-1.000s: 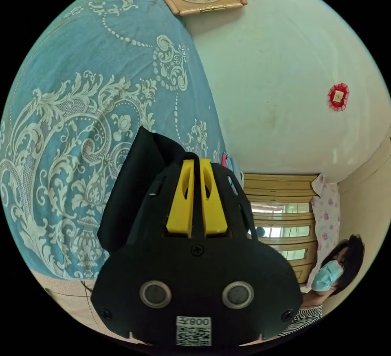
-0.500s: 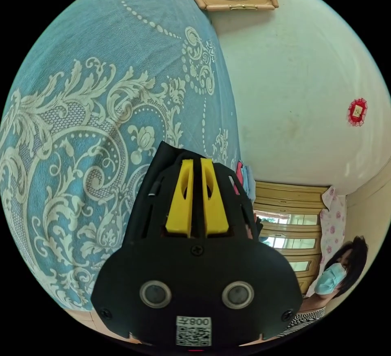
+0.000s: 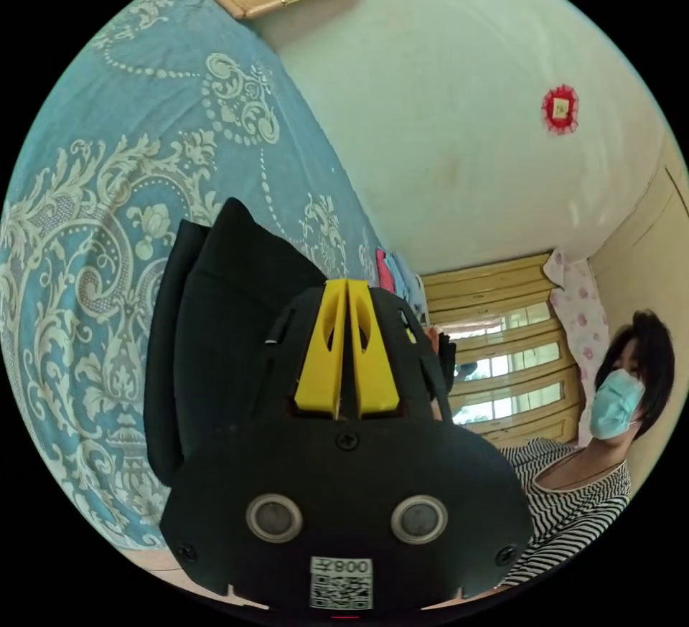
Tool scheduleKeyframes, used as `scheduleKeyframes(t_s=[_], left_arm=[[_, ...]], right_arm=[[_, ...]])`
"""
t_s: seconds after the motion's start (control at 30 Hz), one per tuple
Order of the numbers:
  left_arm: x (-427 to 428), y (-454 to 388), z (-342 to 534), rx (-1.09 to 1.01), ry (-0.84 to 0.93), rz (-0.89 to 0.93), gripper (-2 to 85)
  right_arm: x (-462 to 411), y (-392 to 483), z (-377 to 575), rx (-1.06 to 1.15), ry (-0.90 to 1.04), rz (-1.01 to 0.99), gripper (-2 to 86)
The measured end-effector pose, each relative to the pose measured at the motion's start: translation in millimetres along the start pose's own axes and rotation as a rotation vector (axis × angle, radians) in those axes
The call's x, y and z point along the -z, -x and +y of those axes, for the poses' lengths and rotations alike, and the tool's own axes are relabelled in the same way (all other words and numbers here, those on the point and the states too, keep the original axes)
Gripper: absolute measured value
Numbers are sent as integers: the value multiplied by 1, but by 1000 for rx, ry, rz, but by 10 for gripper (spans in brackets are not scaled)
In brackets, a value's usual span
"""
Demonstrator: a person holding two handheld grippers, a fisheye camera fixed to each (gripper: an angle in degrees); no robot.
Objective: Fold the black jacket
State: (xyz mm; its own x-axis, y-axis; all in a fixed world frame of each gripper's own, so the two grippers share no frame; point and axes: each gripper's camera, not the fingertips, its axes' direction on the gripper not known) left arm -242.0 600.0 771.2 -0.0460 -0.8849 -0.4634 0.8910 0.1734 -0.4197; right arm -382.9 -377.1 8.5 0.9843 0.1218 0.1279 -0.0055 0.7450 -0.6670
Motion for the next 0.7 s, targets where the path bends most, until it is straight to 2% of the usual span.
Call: scheduleKeyframes(t_s=[0.1,0.2,0.27,0.37,0.43,0.53,0.63,0.7], left_arm=[[-48,-32,11,-118,122,-126,4],[-92,-54,12,-204,193,-305,2],[-123,-68,12,-265,222,-534,2],[-164,-69,15,-313,345,-689,2],[-174,-68,18,-327,355,-701,2],[-174,-68,20,-283,346,-657,2],[-161,-92,36,-307,260,-660,1],[-155,-113,54,-349,234,-558,1]], right_arm=[[-31,30,22,108,14,47,29],[-116,61,39,243,221,240,11],[-192,77,54,379,360,495,4],[-281,67,75,489,500,843,1],[-319,52,87,515,569,957,0],[-338,46,96,520,554,961,-1],[-334,44,93,446,580,856,0],[-322,55,97,438,528,825,0]])
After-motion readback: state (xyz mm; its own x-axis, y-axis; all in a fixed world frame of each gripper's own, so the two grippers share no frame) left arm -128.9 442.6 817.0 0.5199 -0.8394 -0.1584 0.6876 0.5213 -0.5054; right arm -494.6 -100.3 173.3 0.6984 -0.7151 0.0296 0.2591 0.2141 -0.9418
